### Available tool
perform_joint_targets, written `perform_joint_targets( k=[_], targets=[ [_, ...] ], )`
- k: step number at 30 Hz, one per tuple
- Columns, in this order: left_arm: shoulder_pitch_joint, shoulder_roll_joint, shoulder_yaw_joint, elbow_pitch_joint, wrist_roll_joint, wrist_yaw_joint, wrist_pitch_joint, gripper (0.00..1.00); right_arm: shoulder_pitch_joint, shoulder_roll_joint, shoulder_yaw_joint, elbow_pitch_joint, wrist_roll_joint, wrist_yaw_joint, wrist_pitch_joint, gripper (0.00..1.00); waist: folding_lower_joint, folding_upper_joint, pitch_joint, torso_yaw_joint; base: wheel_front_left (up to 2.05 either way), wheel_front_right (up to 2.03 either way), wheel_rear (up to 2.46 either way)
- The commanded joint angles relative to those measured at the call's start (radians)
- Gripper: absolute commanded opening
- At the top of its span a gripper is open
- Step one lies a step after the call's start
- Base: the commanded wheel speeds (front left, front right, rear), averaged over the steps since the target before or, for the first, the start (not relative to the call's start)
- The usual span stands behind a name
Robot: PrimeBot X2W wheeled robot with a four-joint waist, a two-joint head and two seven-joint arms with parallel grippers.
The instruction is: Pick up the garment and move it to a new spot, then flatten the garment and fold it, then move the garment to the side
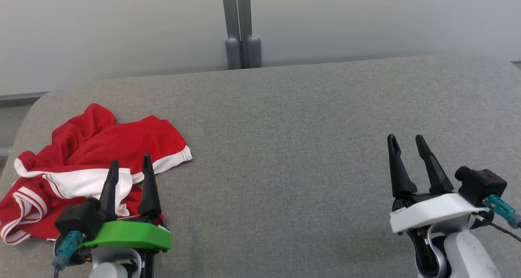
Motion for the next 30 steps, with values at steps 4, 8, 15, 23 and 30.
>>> perform_joint_targets(
  k=[4,8,15,23,30],
  targets=[
    [-0.009,0.009,-0.003,-0.011,0.038,-0.001,-0.015,1.00,-0.014,0.004,-0.012,0.002,-0.054,0.001,-0.015,1.00,0.0000,-0.0001,0.000,0.001,0.00,0.00,0.00],
    [-0.009,0.009,-0.006,-0.013,0.071,0.002,-0.023,1.00,-0.014,0.007,-0.013,0.005,-0.090,0.001,-0.023,1.00,0.0000,-0.0001,0.001,0.001,0.00,0.00,0.00],
    [-0.008,0.009,-0.015,-0.015,0.119,0.008,-0.037,1.00,-0.016,0.010,-0.013,0.020,-0.140,0.001,-0.039,1.00,0.0000,-0.0001,0.003,0.002,0.00,0.00,0.00],
    [-0.010,0.009,-0.021,-0.016,0.169,0.012,-0.054,1.00,-0.025,0.012,-0.011,0.032,-0.196,0.001,-0.053,1.00,0.0000,-0.0001,0.007,0.002,0.00,0.00,0.00],
    [-0.016,0.010,-0.029,-0.022,0.210,0.011,-0.064,1.00,-0.027,0.013,-0.002,0.034,-0.235,0.001,-0.066,1.00,0.0000,-0.0001,0.013,0.003,0.00,0.00,0.00]
  ],
)
